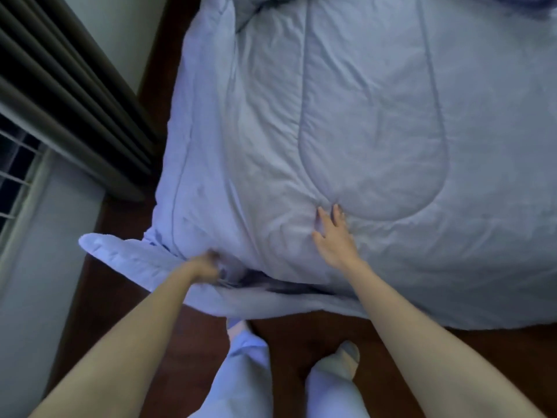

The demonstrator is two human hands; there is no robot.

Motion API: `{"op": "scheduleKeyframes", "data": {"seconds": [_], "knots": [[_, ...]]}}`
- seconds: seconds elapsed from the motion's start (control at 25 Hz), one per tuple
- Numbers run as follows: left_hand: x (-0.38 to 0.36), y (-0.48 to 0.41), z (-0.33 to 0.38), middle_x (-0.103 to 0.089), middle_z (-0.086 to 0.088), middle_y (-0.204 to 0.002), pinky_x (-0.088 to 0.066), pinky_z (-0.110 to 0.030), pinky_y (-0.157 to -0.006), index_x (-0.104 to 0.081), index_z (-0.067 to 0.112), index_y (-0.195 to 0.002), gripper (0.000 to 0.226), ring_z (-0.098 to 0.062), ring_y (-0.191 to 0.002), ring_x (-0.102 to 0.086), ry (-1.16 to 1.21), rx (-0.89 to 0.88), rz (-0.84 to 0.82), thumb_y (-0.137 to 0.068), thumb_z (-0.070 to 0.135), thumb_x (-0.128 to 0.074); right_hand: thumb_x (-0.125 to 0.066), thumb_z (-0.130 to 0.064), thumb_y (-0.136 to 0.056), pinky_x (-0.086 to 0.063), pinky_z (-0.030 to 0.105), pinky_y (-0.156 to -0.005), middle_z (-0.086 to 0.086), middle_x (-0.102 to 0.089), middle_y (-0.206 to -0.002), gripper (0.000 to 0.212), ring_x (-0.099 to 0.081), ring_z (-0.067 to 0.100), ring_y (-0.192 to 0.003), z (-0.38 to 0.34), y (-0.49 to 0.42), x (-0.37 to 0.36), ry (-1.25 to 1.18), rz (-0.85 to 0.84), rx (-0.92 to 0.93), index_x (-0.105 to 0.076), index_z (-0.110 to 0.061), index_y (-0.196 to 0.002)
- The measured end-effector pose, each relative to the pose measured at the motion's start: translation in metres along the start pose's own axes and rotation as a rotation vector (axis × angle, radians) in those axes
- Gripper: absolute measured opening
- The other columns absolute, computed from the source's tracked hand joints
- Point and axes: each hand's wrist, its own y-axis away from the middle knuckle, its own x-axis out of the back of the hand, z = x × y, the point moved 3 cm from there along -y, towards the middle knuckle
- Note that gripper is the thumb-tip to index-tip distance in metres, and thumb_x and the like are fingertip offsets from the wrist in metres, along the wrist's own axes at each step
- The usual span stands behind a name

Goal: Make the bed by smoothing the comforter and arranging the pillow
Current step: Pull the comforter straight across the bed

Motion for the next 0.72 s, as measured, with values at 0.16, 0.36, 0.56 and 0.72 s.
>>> {"op": "scheduleKeyframes", "data": {"seconds": [0.16,0.36,0.56,0.72], "knots": [[0.061,-0.017,0.008,-0.045,-0.026,-0.133,-0.041,-0.046,-0.095,-0.037,0.002,-0.132,0.057,-0.045,-0.115,-0.053,0.721,0.021,0.659,-0.088,0.031,-0.057,-0.048,-0.038,-0.094,-0.018,0.051,-0.117,0.004,0.006,-0.162,0.068,0.0,0.023,-0.15,-0.008,-0.005,-0.011,0.037,0.089,-0.107,-0.013,-0.029,-0.152],[0.094,-0.058,-0.024,-0.061,-0.022,-0.12,-0.043,-0.041,-0.095,-0.054,0.002,-0.119,0.055,-0.04,-0.114,-0.055,0.554,0.06,0.518,-0.085,0.044,-0.062,-0.057,-0.034,-0.089,-0.018,0.05,-0.118,0.002,-0.001,-0.163,0.071,-0.003,0.023,-0.15,-0.007,-0.006,-0.011,-0.029,0.134,-0.136,-0.021,-0.028,-0.15],[0.119,-0.029,-0.062,-0.061,-0.007,-0.083,-0.041,-0.034,-0.075,-0.056,0.013,-0.082,0.019,-0.032,-0.091,-0.058,0.565,0.008,0.73,-0.086,0.031,-0.061,-0.053,-0.027,-0.091,-0.015,0.055,-0.115,0.006,-0.014,-0.161,0.062,-0.011,0.023,-0.149,-0.045,0.003,-0.013,0.075,0.372,-0.095,-0.027,-0.015,-0.146],[0.087,-0.002,-0.084,-0.063,-0.009,-0.094,-0.045,-0.039,-0.071,-0.054,0.014,-0.082,0.014,-0.034,-0.085,-0.057,0.573,0.142,0.957,-0.089,0.027,-0.054,-0.051,-0.026,-0.093,-0.02,0.052,-0.116,0.006,-0.014,-0.161,0.06,-0.01,0.026,-0.149,-0.07,-0.015,-0.006,0.067,0.278,0.031,-0.028,-0.017,-0.148]]}}
